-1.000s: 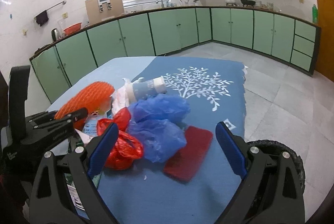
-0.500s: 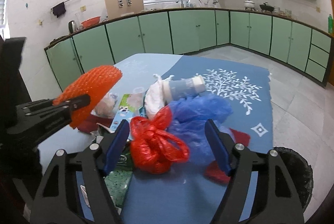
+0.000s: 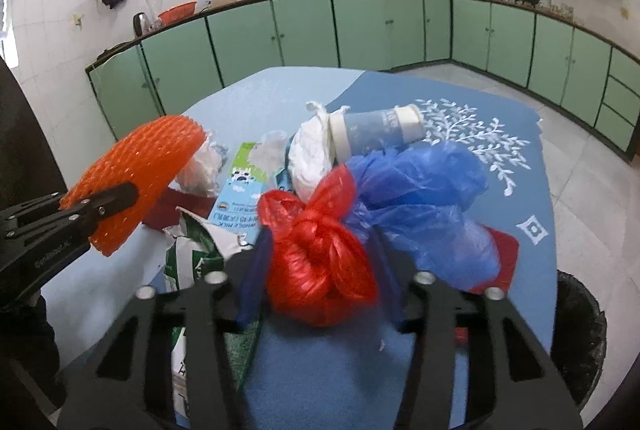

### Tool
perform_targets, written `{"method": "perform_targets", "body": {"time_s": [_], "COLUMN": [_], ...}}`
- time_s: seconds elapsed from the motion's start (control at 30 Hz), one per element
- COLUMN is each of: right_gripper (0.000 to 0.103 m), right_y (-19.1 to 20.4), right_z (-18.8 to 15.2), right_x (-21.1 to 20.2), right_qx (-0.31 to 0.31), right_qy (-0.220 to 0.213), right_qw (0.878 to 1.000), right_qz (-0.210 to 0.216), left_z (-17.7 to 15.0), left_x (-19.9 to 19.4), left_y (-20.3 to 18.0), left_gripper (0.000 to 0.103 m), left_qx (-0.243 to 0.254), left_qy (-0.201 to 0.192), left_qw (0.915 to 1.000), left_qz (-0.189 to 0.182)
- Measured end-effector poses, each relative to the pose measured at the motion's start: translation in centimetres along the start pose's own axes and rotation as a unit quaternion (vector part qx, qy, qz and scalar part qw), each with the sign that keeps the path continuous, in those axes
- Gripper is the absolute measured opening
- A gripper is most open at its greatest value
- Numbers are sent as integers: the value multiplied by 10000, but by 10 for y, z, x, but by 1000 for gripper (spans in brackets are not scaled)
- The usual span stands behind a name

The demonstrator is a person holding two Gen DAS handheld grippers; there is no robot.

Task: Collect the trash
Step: 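Grasp the second orange foam net with the left tool while the right tool grasps the red plastic bag, then carry the net and red bag over the bin and release both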

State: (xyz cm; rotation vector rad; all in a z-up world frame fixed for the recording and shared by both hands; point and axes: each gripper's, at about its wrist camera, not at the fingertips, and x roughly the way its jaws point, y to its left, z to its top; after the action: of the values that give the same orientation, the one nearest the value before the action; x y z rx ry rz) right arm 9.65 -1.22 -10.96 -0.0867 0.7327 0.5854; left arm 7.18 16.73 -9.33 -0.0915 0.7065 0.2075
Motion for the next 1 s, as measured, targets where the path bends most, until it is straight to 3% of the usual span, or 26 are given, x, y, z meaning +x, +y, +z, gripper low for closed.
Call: {"method": "perform_targets", "body": {"time_s": [0.13,0.5,0.77,1.0], "right_gripper": [31,31,31,31], "right_y": [3,-2,-32,-73], "right_z": [1,20,24,12], "right_x": [-7,-65,-112,-150], "right_qx": [-41,90,254,474], "right_qy": [-84,-755,-1145,-1323], "right_qw": [9999,9966,9931,9888], "right_qz": [109,317,5,-500], "left_z": [1,15,29,37], "left_x": [-2,-31,-50,-57], "left_y": [0,-17,-49,-101], "left_gripper": [11,11,11,11], "left_qx": [12,107,305,627], "left_qy": [-24,-297,-520,-648], "left_qw": [10000,9992,9966,9893], "left_qz": [-4,-234,-566,-1144]}}
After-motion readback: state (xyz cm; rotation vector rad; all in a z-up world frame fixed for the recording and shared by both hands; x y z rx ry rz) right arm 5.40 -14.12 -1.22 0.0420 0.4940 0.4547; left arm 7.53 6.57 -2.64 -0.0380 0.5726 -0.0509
